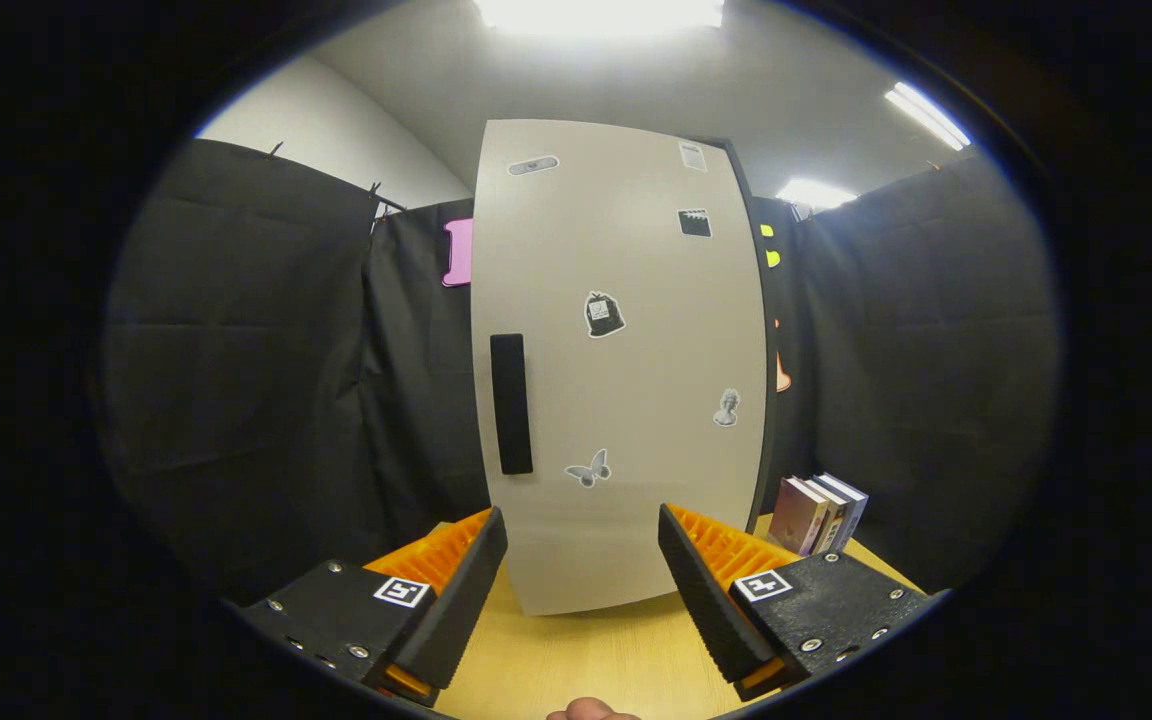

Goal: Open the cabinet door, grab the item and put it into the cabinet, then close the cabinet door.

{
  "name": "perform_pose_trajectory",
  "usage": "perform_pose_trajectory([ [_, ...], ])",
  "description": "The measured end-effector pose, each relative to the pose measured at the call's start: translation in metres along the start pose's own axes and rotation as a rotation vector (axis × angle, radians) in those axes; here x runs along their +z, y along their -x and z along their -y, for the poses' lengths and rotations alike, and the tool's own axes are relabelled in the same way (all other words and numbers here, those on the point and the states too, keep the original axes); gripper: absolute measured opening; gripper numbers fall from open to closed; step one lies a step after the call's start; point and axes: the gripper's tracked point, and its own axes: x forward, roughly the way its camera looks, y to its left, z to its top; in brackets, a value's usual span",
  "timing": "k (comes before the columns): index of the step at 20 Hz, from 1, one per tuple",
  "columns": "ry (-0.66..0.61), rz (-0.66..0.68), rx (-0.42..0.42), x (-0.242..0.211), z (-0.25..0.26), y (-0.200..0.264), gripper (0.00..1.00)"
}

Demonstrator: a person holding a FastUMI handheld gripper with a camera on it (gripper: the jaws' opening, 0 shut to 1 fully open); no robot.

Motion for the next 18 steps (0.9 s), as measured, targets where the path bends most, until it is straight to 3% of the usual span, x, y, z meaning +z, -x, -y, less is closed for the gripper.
perform_pose_trajectory([
  [18, -0.001, 0.019, 0.015, -0.0003, 0.0033, -0.0101, 0.95],
])
